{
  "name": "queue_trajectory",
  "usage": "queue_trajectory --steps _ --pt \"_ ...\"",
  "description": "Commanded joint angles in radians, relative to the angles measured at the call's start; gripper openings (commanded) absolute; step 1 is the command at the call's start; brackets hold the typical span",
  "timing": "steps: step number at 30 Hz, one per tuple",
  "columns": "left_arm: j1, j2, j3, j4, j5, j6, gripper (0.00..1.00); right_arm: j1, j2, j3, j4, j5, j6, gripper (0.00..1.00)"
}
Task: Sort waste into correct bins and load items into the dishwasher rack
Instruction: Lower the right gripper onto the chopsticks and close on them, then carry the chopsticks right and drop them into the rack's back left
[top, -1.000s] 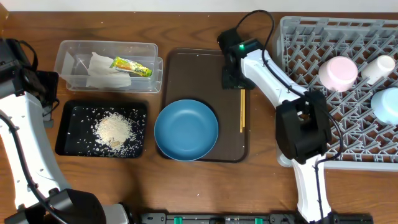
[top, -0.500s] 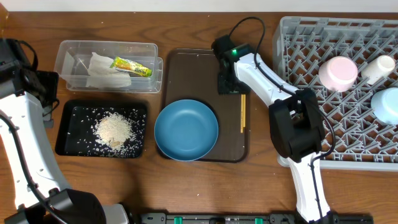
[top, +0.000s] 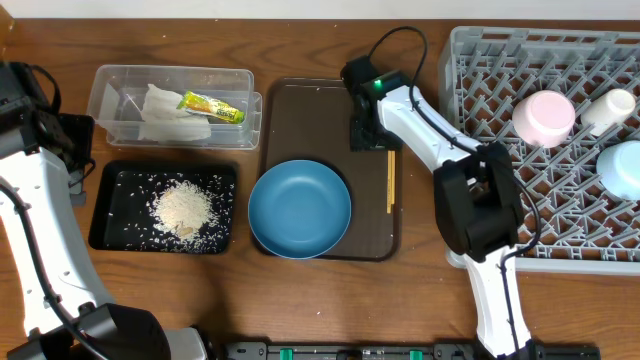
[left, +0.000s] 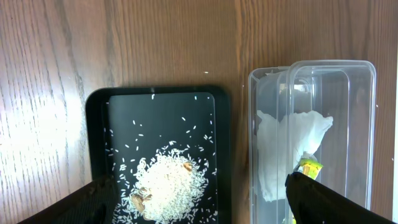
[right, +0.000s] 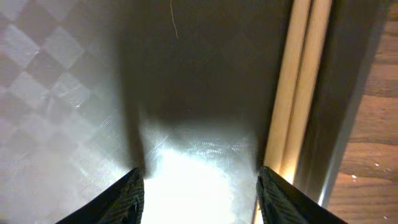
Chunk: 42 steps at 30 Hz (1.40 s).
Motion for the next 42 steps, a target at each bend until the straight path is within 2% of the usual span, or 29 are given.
queue_trajectory --steps 1,23,25,26,31,33,38,42 --pt "0.005 0.004 0.003 -0.003 -0.006 0.002 0.89 0.005 -0.066 -0.003 -0.012 0.022 0.006 0.58" --pt "0.005 0.004 0.003 -0.003 -0.006 0.002 0.89 0.006 -0.06 -0.12 0.063 0.024 0.015 0.58" --pt "0.005 0.004 0.003 -0.003 -0.006 0.002 0.89 0.006 -0.06 -0.121 0.064 0.024 0.015 0.54" --pt "0.005 0.004 0.003 -0.003 -0.006 0.002 0.89 0.006 -0.06 -0.122 0.066 0.024 0.016 0.49" --pt "0.005 0.004 0.003 -0.003 -0.006 0.002 0.88 0.006 -0.06 -0.151 0.092 0.029 0.015 0.12" --pt "0.005 0.004 0.003 -0.003 -0.006 0.002 0.89 0.006 -0.06 -0.167 0.103 0.029 0.014 0.03" --pt "0.005 0.004 0.003 -0.003 -0.006 0.002 0.89 0.001 -0.071 -0.157 0.092 0.027 0.006 0.01" --pt "0.005 0.004 0.003 -0.003 -0.006 0.002 0.89 -0.023 -0.119 -0.097 0.054 0.024 -0.054 0.01"
